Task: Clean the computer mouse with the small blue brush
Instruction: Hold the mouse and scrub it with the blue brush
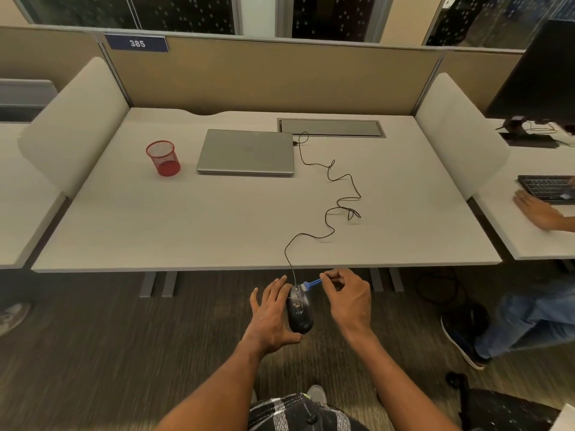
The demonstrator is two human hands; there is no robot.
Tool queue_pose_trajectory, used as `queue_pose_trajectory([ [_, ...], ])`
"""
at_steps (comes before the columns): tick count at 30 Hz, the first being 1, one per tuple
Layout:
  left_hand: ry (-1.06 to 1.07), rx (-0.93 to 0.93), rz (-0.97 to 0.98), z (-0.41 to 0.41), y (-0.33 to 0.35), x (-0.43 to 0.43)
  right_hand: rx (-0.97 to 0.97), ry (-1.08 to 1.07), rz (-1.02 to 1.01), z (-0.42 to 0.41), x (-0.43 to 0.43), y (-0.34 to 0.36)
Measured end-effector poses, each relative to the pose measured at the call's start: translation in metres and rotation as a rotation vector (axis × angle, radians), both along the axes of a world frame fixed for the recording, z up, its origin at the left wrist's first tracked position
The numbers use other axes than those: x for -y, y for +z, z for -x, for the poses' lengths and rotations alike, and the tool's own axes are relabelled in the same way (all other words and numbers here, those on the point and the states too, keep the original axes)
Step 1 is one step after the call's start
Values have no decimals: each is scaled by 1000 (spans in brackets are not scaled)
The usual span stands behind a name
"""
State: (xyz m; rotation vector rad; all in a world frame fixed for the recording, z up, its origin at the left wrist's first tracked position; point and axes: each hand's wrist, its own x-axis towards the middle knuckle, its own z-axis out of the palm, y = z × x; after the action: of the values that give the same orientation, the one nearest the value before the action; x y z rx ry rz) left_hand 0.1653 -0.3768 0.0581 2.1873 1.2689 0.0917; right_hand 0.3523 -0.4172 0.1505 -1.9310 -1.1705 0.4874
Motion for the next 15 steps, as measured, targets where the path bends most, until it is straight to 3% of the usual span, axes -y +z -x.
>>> queue_pose_trajectory([
  [5, 2, -5, -1, 0, 1, 0, 4, 61, 30, 3, -3, 2],
  [9, 2, 5, 3, 2, 2, 0, 113, 47, 0, 5, -4, 4],
  [15, 0, -6, -8, 2, 1, 1, 66, 114, 20, 7, -10, 7],
])
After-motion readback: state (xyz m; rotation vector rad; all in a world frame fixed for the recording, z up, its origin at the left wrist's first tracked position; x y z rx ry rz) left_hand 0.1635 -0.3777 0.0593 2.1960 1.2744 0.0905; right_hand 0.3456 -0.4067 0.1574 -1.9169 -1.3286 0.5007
